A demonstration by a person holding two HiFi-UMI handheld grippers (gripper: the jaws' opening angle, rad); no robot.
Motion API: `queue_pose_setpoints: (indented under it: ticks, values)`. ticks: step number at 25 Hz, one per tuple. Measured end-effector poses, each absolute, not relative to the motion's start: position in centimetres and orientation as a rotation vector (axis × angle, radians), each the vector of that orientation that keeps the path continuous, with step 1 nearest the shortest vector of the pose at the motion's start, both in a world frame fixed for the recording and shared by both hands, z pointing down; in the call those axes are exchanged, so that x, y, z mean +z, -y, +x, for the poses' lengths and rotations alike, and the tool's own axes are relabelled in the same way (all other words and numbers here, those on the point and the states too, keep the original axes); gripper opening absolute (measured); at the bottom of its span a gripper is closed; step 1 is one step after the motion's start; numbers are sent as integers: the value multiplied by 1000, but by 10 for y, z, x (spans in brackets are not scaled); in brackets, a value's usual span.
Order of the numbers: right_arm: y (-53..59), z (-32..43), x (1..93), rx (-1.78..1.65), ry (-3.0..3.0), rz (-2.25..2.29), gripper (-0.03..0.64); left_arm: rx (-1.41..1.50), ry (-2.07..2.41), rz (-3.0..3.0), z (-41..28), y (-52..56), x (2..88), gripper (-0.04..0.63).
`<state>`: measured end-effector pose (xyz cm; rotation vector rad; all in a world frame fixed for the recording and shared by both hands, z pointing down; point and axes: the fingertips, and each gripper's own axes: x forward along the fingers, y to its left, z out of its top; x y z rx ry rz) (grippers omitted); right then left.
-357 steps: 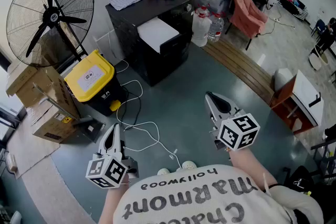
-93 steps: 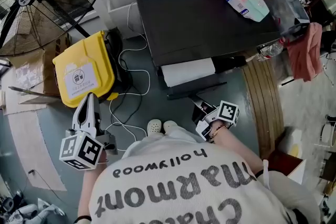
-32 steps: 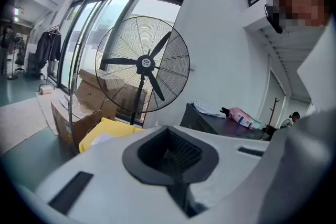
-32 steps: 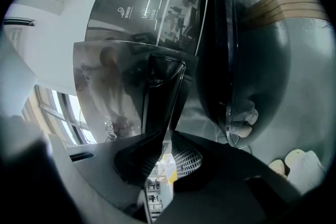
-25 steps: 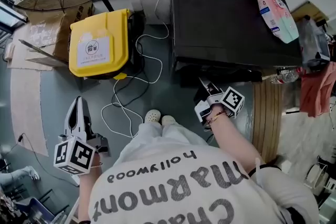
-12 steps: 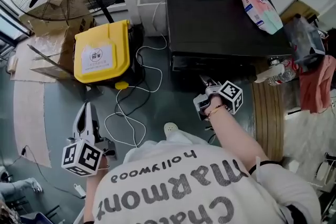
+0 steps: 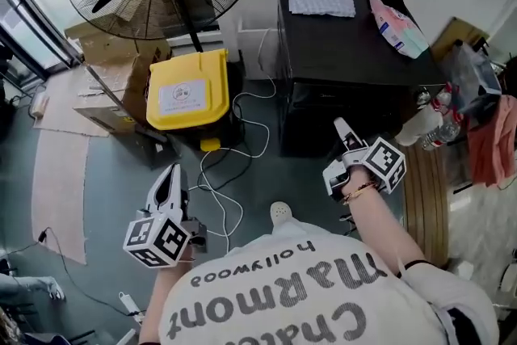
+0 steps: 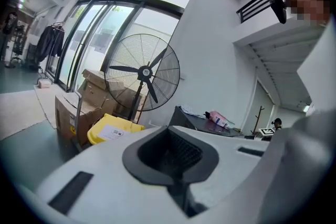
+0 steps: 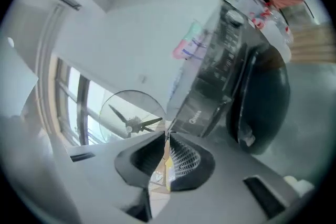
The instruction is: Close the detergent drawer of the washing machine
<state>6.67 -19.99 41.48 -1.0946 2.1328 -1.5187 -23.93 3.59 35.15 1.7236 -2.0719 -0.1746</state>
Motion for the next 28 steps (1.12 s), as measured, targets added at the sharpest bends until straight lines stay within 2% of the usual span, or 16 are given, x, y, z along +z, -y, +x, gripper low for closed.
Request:
queue_pose_setpoints:
  ticks: [6, 12, 28]
  values:
    - [127, 38, 325, -979, -2557, -1052, 41, -250, 2078, 1787, -220, -80, 334, 9]
    - [73, 41, 300, -648, -2800, -1055, 41, -275, 2049, 1846, -185, -100, 329, 8]
    - [61, 116, 304, -510, -2909, -1070, 41, -287, 2024, 1865, -91, -87, 321, 8]
